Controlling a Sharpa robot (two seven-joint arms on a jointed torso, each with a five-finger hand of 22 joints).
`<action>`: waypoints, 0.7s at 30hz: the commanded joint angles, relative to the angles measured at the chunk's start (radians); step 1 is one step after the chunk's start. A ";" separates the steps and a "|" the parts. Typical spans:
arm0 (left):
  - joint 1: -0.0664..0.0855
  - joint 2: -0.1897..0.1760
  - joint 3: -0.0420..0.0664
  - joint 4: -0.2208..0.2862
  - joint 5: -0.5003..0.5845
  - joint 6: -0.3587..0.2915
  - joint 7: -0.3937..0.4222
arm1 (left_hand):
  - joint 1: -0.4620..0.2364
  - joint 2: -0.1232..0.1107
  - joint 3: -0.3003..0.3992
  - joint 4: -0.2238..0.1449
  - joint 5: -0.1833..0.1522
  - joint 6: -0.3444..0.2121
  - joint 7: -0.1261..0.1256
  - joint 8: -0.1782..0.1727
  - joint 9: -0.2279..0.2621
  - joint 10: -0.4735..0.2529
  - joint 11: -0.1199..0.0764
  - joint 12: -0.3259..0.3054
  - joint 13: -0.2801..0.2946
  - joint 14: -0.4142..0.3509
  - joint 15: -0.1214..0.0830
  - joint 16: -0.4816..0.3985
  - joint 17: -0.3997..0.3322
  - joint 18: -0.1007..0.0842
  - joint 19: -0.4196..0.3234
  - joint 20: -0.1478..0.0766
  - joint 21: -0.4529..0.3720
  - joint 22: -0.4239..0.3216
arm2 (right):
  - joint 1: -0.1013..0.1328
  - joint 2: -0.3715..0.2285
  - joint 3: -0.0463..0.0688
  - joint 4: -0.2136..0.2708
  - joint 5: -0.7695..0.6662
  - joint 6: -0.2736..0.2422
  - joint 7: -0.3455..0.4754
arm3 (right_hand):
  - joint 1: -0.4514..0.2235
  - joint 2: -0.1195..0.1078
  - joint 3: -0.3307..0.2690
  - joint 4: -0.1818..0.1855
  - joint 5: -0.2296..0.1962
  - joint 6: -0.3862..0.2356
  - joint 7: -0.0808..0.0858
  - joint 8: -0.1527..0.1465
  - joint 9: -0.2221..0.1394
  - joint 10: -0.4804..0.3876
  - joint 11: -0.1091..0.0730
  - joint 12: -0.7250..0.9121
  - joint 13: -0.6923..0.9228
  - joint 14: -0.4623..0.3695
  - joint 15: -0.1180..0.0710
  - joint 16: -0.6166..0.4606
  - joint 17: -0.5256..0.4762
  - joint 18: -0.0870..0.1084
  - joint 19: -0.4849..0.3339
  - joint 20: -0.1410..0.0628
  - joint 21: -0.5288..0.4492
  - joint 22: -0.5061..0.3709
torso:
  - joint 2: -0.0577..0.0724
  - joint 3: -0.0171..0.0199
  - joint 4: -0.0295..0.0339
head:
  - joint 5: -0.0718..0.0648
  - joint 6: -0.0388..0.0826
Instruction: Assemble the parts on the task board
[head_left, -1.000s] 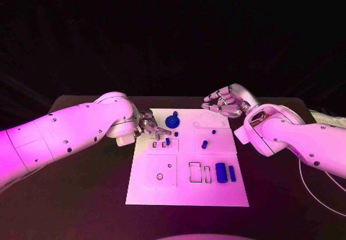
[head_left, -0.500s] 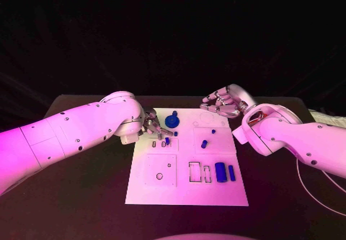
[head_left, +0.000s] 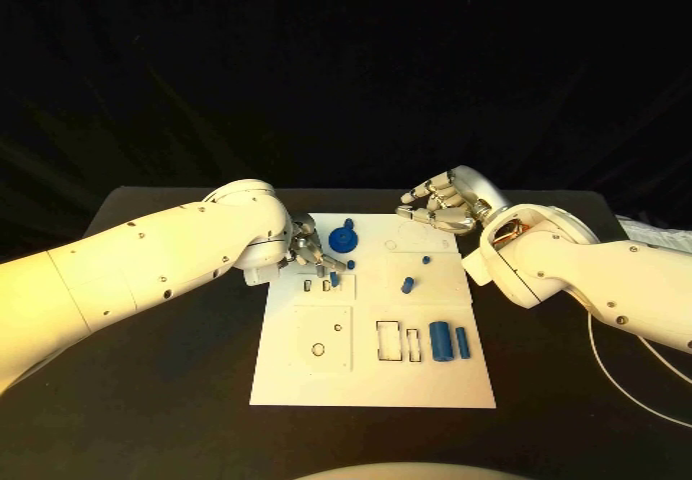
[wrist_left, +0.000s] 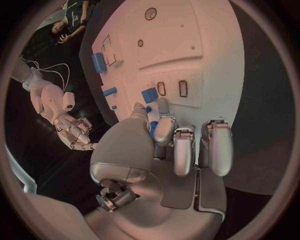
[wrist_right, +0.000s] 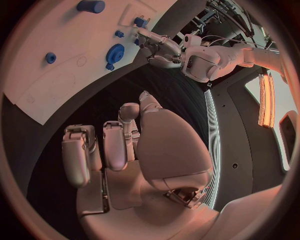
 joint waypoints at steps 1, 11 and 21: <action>-0.002 0.009 0.000 -0.004 -0.009 0.021 -0.003 | 0.012 0.001 -0.003 -0.001 -0.002 -0.008 0.002 0.005 0.003 0.003 0.000 0.003 0.002 0.104 -0.006 0.003 0.263 -0.007 0.012 -0.004 0.002 0.089 | -0.001 0.003 0.000 -0.001 -0.004 0.016 -0.001 | -0.010 0.001 -0.005 -0.002 0.007 -0.007 -0.003 -0.004 0.002 -0.010 0.002 -0.007 -0.002 0.051 0.005 -0.006 -0.001 0.005 0.031 -0.002 -0.003 0.168 | 0.000 0.0008 0.0000 | 0.001 -0.003; -0.004 0.017 0.000 -0.004 -0.012 0.024 -0.002 | 0.014 0.001 -0.002 -0.001 -0.002 -0.008 0.002 0.005 0.004 0.004 0.001 0.003 0.003 0.104 -0.006 0.003 0.263 -0.007 0.012 -0.004 0.002 0.090 | -0.001 0.006 -0.001 -0.004 -0.004 0.017 -0.001 | -0.009 0.002 -0.005 -0.003 0.009 -0.008 -0.003 -0.004 0.002 -0.012 0.002 -0.011 -0.005 0.051 0.005 -0.006 -0.001 0.005 0.030 -0.002 -0.003 0.168 | -0.001 0.0011 -0.0004 | 0.000 -0.006; -0.004 0.024 0.000 -0.006 -0.010 0.037 -0.002 | 0.020 0.003 -0.002 -0.001 -0.002 -0.008 0.002 0.007 0.009 0.005 0.000 0.005 0.006 0.104 -0.005 0.003 0.263 -0.007 0.013 -0.004 0.003 0.091 | -0.002 0.012 -0.002 -0.007 -0.002 0.014 0.001 | -0.008 0.002 -0.005 -0.003 0.011 -0.008 -0.002 -0.004 0.002 -0.014 0.002 -0.013 -0.006 0.051 0.005 -0.007 -0.002 0.005 0.030 -0.002 -0.004 0.167 | 0.000 0.0012 -0.0004 | 0.001 -0.007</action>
